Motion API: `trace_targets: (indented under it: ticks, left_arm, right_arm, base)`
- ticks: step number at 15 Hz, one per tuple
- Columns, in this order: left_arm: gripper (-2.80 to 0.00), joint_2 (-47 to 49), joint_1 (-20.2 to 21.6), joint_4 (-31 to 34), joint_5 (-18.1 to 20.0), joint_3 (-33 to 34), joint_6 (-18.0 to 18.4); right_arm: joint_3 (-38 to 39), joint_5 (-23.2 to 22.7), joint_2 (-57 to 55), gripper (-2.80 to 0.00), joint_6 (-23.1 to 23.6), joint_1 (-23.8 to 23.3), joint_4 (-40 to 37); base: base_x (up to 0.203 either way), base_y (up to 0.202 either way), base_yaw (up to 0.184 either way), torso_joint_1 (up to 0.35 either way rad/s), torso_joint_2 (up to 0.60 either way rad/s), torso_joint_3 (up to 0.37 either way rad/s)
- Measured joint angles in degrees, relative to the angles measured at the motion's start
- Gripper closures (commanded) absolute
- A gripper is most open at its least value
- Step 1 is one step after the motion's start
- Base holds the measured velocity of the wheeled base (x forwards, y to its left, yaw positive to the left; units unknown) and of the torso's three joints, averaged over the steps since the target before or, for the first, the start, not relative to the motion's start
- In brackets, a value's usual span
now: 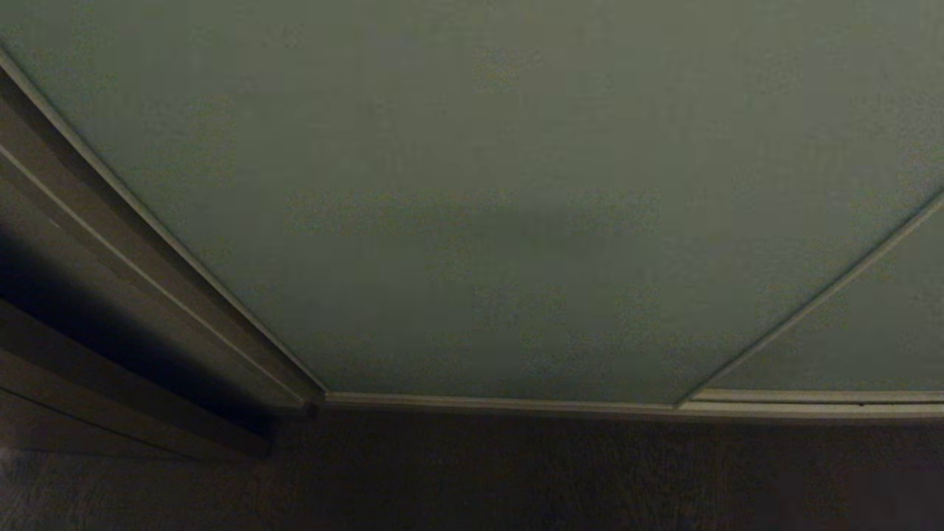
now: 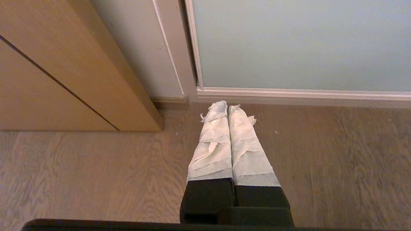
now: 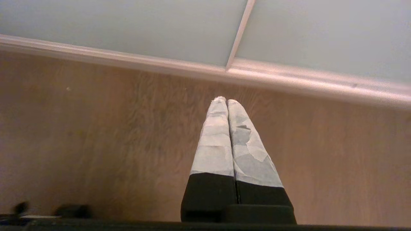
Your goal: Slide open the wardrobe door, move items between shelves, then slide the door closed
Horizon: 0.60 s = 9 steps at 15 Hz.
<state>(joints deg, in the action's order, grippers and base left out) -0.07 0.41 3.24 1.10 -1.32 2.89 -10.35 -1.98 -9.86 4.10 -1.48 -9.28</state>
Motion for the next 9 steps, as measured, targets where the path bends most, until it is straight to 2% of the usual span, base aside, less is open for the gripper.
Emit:
trace_targets:
  ticks: [2,4,9]
  left_arm:
    - [0.00,0.0,0.0,0.0,0.0,0.0,0.0]
    - [0.00,0.0,0.0,0.0,0.0,0.0,0.0]
    - [0.00,0.0,0.0,0.0,0.0,0.0,0.0]
  right_arm:
    - [5.3,0.7,5.5,0.00,1.1,1.0,2.4]
    - [8.9,0.9,8.1,0.00,-0.1,1.4,9.4]
    - [10.3,0.9,9.9,0.00,-1.3,1.5,9.4]
  base:
    - [0.000,0.000,0.000,0.000,0.00,0.000]
    - [0.000,0.000,0.000,0.000,0.00,0.000]
    - [0.000,0.000,0.000,0.000,0.00,0.000]
